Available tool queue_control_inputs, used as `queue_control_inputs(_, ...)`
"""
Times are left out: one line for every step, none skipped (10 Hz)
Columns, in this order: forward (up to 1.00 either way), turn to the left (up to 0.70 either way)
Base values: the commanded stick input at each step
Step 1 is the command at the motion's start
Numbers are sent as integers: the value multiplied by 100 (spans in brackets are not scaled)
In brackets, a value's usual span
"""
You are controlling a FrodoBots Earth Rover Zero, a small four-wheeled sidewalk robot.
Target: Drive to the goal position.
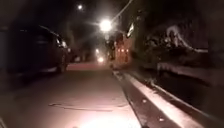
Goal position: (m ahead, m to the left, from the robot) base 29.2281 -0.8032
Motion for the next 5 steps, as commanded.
queue_control_inputs(70,0)
queue_control_inputs(70,0)
queue_control_inputs(70,0)
queue_control_inputs(70,0)
queue_control_inputs(70,0)
